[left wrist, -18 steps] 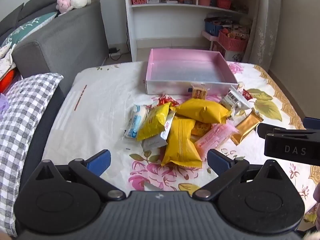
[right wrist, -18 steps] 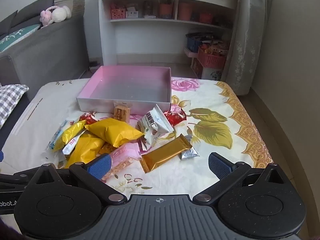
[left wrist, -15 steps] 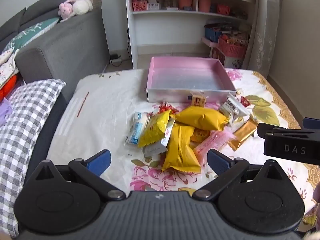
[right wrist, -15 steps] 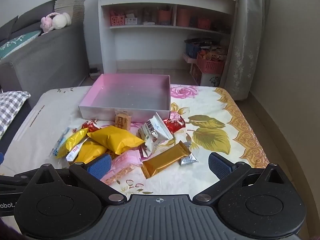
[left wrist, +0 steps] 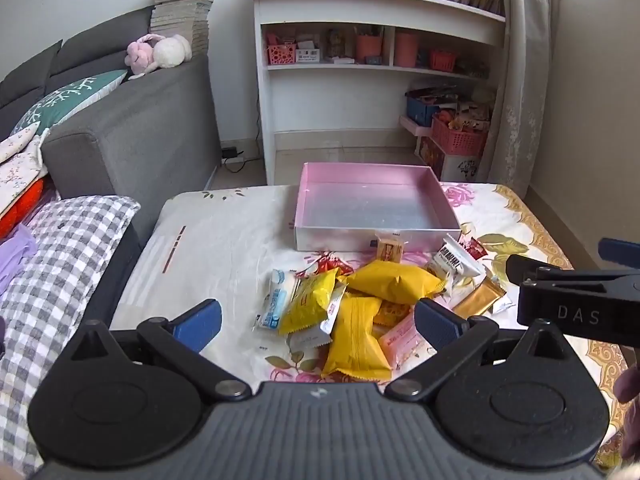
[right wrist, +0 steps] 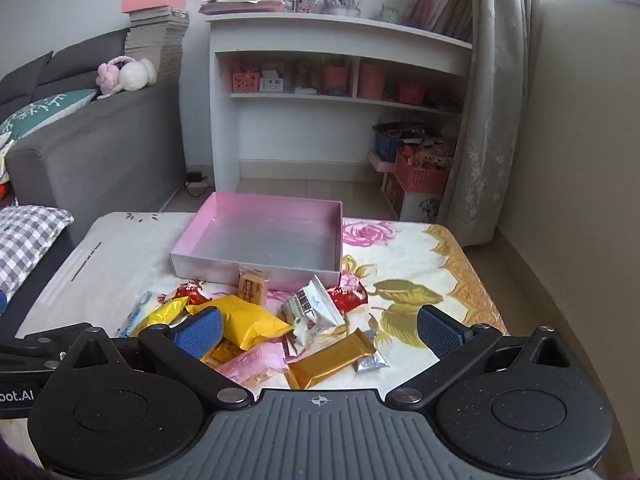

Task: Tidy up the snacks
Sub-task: 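Move both tools toward the snack pile in front of the pink box, then grasp the white pecan-kernel packet with the right tool while the left grasps the yellow biscuit packet, then carry both packets into the pink box and open both tools, then withdraw both tools from the box back toward the snack pile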

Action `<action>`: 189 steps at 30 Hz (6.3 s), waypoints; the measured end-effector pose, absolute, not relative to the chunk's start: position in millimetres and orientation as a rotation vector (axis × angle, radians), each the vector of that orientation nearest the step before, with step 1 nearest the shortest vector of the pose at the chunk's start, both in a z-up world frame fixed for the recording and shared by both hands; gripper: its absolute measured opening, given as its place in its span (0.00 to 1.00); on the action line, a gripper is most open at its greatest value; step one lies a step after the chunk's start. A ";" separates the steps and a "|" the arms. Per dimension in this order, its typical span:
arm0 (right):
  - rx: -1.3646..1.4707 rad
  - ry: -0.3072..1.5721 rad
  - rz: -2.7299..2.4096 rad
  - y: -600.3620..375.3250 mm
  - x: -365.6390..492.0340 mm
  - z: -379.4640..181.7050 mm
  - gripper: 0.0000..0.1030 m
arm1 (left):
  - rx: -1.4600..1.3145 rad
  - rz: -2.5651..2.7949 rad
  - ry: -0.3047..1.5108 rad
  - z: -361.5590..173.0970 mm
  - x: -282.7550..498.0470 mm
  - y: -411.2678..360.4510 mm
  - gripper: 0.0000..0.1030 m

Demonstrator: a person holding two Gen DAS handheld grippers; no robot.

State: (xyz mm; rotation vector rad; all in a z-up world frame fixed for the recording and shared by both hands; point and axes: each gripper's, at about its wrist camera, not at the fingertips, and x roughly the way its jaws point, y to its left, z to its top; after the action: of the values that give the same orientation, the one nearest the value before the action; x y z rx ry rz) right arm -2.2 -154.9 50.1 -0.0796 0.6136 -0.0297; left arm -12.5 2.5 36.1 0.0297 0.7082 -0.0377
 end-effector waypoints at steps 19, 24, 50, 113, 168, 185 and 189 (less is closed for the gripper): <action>0.129 0.733 0.139 -196.3 88.2 24.4 1.00 | 0.020 -0.125 0.868 -8.0 87.7 49.5 0.85; 0.143 0.846 0.128 -204.6 112.9 -6.9 0.99 | -0.052 -0.172 0.974 -29.9 113.9 62.7 0.74; 0.553 1.077 0.043 -228.3 168.6 -86.8 0.45 | -0.279 -0.244 1.164 -74.0 161.6 69.8 0.44; 0.515 0.977 -0.022 -208.3 171.0 -73.1 0.37 | -0.252 -0.262 1.050 -51.5 139.1 77.5 0.20; 0.561 0.721 0.134 -221.6 197.3 -18.6 0.80 | -0.102 -0.248 0.830 -31.6 215.8 16.7 0.79; 0.475 0.753 0.133 -210.8 156.2 -0.1 0.89 | -0.062 -0.248 0.847 -21.8 158.1 43.9 0.98; 0.460 0.750 0.130 -205.1 147.0 0.4 0.91 | -0.063 -0.257 0.861 -26.3 144.5 48.1 1.00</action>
State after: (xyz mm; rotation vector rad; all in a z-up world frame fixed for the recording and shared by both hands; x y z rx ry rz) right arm 147.0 -205.1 0.4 0.4599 0.7496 0.1305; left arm 144.5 48.1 -26.3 -0.0631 0.8606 -0.2574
